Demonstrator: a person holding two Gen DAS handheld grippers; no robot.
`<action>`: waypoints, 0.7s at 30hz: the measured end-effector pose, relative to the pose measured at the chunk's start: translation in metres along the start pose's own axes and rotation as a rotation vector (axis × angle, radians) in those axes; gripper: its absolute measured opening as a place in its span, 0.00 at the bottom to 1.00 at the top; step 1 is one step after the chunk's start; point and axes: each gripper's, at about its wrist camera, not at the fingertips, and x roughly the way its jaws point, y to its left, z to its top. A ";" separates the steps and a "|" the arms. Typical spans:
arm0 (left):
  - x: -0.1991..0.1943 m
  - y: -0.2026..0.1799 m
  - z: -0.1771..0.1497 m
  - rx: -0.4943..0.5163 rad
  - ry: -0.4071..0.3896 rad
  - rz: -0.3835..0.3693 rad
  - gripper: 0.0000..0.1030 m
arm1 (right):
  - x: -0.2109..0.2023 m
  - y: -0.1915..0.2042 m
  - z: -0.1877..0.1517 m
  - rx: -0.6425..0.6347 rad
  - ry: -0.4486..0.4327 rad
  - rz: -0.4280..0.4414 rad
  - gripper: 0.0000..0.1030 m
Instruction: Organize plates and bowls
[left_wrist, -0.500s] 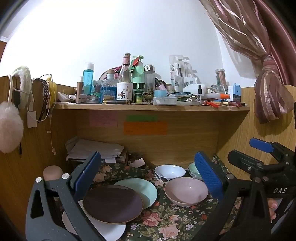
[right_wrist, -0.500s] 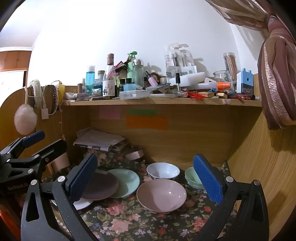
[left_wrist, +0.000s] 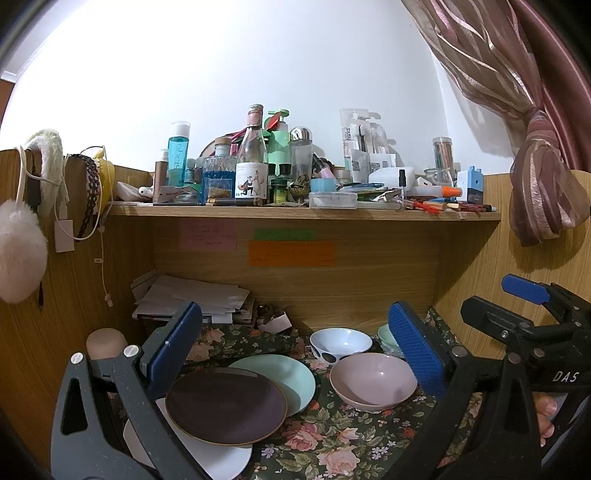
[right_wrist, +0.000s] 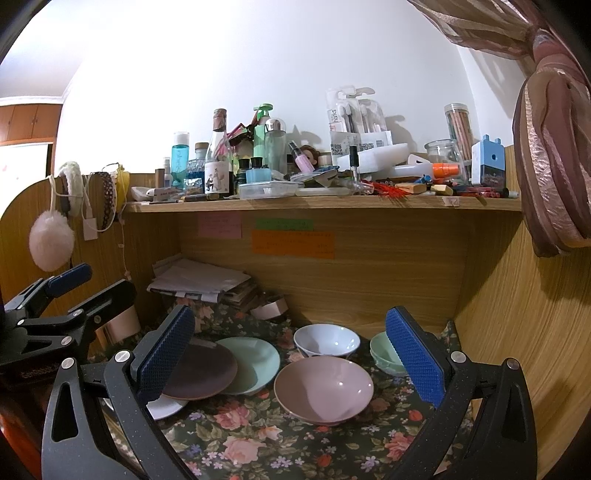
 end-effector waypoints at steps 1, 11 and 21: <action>0.000 0.000 0.000 0.000 0.000 0.000 0.99 | 0.000 0.000 0.000 0.000 0.001 0.000 1.00; 0.001 0.005 0.000 -0.001 0.007 0.004 1.00 | 0.001 -0.001 0.000 0.009 0.008 0.008 1.00; 0.006 0.002 -0.004 0.014 0.083 0.004 1.00 | 0.004 0.000 -0.001 0.024 0.016 0.023 1.00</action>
